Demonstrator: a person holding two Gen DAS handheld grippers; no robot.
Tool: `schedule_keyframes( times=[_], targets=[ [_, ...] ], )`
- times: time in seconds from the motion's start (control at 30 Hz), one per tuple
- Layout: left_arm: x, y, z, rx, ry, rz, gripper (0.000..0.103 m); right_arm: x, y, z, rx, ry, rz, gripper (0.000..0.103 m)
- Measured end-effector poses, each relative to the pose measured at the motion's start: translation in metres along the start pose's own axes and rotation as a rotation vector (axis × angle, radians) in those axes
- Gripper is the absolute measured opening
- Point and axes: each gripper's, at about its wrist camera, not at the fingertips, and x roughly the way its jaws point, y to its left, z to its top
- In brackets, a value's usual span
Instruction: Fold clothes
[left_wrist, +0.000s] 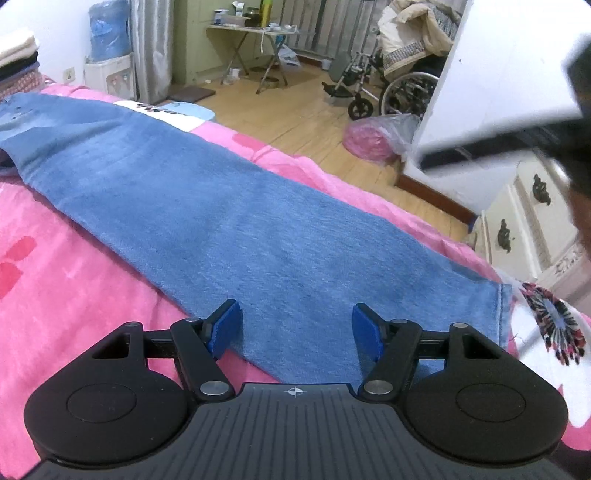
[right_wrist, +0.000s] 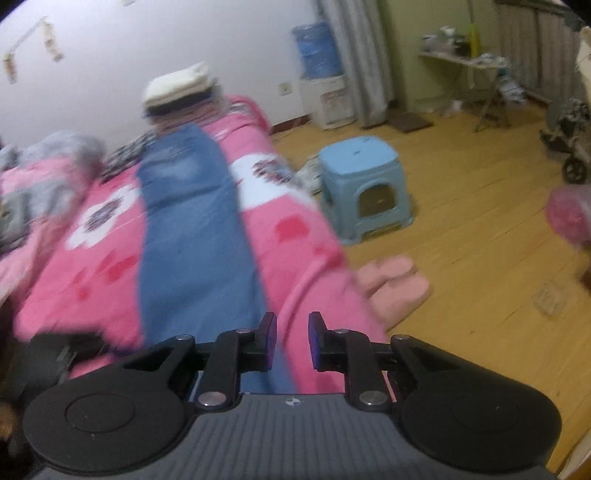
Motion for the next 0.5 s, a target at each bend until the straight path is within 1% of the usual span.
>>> schedule_keyframes(
  times=[0.1,0.23,0.37,0.43,0.5],
  targets=[
    [0.000,-0.003,-0.002,0.013,0.006,0.008,0.067,-0.006,0.009,-0.026,-0.066,0.063,0.000,0.023],
    [0.000,-0.005,-0.003,0.032,0.013,0.018,0.067,0.008,0.018,-0.046,-0.138,0.133,-0.014,0.023],
    [0.001,-0.004,-0.005,0.042,0.016,0.022,0.067,0.021,0.027,-0.057,-0.205,0.169,-0.036,0.025],
    [0.002,-0.003,-0.005,0.044,0.017,0.023,0.067,0.024,0.027,-0.058,-0.213,0.173,-0.036,0.028],
    [0.004,-0.003,-0.005,0.046,0.018,0.025,0.067,0.025,0.029,-0.059,-0.216,0.174,-0.041,0.028]
  ],
)
